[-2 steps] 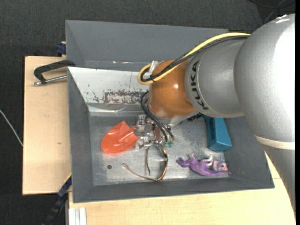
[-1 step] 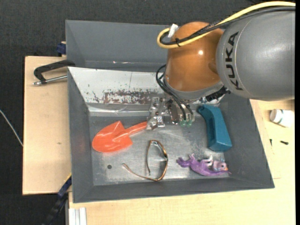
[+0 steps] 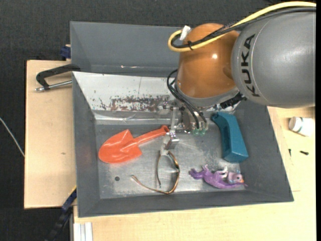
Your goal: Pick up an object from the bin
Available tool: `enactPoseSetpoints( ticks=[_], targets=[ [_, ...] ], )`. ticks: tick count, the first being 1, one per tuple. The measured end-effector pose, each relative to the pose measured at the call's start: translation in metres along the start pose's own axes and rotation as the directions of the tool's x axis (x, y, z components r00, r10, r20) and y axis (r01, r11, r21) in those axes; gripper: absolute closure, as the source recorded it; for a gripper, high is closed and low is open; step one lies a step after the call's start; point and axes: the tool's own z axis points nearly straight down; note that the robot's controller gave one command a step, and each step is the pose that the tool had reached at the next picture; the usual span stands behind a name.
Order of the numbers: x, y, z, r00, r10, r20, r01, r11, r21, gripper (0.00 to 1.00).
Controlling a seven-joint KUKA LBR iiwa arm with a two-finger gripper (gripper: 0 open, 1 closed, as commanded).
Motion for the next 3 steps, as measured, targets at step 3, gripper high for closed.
enactPoseSetpoints(
  ticks=[3],
  targets=[
    [-0.012, 0.048, 0.083, 0.981, 0.196, -0.001, -0.196, 0.981, 0.000, 0.00]
  ],
)
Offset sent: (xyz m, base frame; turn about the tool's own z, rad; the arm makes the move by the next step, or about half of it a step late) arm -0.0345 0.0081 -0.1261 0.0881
